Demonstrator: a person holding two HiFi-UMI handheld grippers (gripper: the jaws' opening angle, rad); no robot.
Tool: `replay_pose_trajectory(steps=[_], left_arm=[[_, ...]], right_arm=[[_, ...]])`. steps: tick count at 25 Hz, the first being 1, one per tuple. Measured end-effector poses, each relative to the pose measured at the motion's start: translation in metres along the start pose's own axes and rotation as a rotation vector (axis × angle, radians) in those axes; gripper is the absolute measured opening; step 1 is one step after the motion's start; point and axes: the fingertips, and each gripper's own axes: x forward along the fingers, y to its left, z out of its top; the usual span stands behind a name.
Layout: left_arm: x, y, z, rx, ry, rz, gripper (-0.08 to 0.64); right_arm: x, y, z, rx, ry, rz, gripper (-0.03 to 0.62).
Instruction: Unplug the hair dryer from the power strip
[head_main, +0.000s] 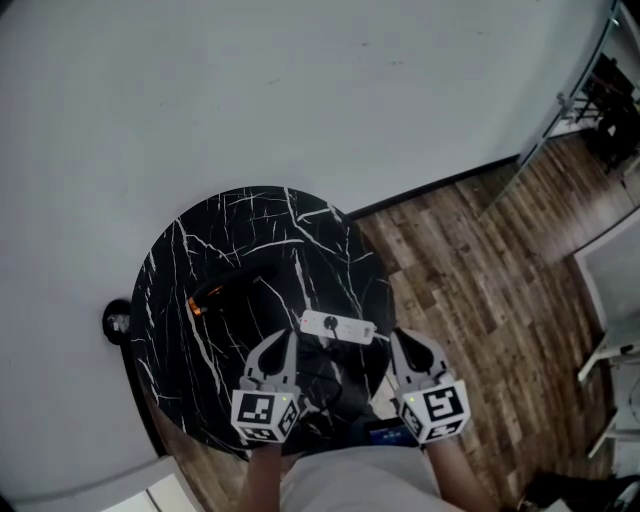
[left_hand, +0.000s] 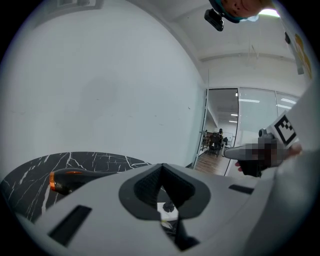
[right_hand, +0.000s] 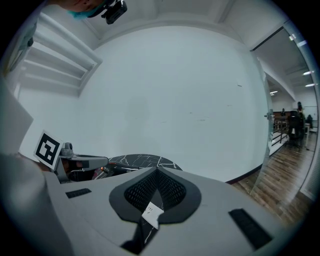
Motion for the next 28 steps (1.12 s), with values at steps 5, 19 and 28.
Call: replay_pose_trajectory(steps=[5,19,28], left_arm=[[0.001,0.001,-0.001,0.008,0.000,-0.005,0.000],[0.016,-0.003,-0.017,0.000,0.025,-0.037,0.000],[0.025,0.004,-0.029,-0.013,0.069,-0.062,0.000]], right_arm=[[0.004,0.005,-0.005,0.006,0.006,0.014,-0.003],[0.013,-0.003,-0.025,0.013,0.062,0.039,-0.003],[0.027,0.007,-0.042,-0.003,0.153,0.105,-0.003]])
